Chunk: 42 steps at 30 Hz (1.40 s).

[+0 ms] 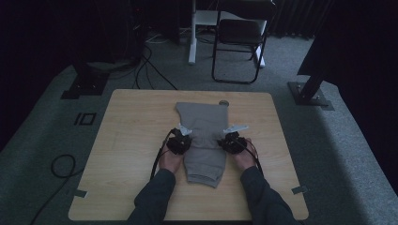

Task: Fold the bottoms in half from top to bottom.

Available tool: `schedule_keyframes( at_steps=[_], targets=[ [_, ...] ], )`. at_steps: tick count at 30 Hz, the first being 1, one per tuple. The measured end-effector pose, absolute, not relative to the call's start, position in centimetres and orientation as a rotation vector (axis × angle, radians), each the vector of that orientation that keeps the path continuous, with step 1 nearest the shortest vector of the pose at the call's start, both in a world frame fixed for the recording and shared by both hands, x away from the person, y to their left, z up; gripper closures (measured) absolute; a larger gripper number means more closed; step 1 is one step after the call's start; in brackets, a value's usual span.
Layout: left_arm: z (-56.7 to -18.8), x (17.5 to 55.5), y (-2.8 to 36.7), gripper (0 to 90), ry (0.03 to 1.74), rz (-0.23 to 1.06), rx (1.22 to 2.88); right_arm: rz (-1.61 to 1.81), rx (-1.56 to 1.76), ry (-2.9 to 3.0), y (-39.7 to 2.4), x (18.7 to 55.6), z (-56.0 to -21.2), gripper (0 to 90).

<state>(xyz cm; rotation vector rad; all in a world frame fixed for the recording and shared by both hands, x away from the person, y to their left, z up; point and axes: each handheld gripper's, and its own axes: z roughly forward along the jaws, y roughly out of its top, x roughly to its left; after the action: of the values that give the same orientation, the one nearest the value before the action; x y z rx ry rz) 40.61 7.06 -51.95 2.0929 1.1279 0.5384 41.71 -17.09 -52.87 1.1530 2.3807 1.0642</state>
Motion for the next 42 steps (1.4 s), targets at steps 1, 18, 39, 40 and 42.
schedule_keyframes(
  at_steps=[1, 18, 39, 40, 42],
  targets=[
    [-50.8, 40.5, 7.2, 86.1, 1.118, 0.542, 2.063, 1.096, 1.143, 2.361, -17.3, 41.7, -51.8, 87.0],
    [-50.8, 32.7, 9.1, 85.7, 0.98, 0.452, 2.026, 1.193, 0.905, 2.359, -18.7, 33.3, -49.7, 86.4],
    [-51.7, 34.9, 10.5, 83.6, 1.078, 0.364, 1.996, 1.246, 1.227, 2.331, -21.0, 34.5, -52.8, 79.9],
    [-52.0, 35.3, 10.1, 85.3, 1.08, 0.362, 2.016, 1.224, 1.235, 2.34, -20.7, 34.8, -53.0, 80.7],
    [-52.7, 35.9, 9.4, 86.8, 1.078, 0.352, 2.056, 1.176, 1.226, 2.362, -20.0, 35.4, -53.4, 81.8]
  ],
)
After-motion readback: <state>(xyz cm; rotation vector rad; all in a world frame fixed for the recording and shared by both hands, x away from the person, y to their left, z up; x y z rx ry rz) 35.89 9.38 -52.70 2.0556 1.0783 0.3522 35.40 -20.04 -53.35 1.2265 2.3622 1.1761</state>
